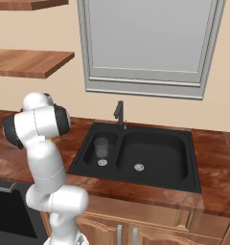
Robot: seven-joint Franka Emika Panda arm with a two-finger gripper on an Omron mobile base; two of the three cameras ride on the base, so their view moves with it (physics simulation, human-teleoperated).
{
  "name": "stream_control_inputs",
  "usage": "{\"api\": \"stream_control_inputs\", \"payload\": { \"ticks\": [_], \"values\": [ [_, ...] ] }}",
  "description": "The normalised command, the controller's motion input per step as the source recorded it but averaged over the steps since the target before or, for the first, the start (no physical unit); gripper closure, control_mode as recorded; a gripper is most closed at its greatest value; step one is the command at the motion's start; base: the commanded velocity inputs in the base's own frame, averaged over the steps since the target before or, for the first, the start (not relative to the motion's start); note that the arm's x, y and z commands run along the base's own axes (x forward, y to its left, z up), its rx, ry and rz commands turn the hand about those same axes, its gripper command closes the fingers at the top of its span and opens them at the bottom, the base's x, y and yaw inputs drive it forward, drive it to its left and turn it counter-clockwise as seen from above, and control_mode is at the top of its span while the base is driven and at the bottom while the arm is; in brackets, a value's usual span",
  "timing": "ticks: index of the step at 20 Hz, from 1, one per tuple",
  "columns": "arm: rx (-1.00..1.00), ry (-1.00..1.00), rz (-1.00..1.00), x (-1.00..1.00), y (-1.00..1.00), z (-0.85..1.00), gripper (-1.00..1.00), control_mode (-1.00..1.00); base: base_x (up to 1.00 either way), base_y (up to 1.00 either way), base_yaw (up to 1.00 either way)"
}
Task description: Place the glass cup in the left basin and the cup in the right basin of the sink.
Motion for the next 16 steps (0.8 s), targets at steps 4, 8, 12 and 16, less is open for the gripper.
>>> {"api": "stream_control_inputs", "payload": {
  "ticks": [4, 8, 12, 16],
  "values": [
    [0.06, 0.00, -0.02, -0.31, -0.13, 0.06, 1.00, -1.00, 0.00, 0.00, 0.00],
    [0.11, 0.01, 0.00, -0.38, -0.17, 0.16, 1.00, -1.00, 0.00, 0.00, 0.00],
    [0.09, 0.00, 0.00, -0.38, -0.27, 0.23, 1.00, -1.00, 0.00, 0.00, 0.00],
    [0.11, 0.00, 0.00, -0.42, -0.35, 0.25, 1.00, -1.00, 0.00, 0.00, 0.00]
  ]
}}
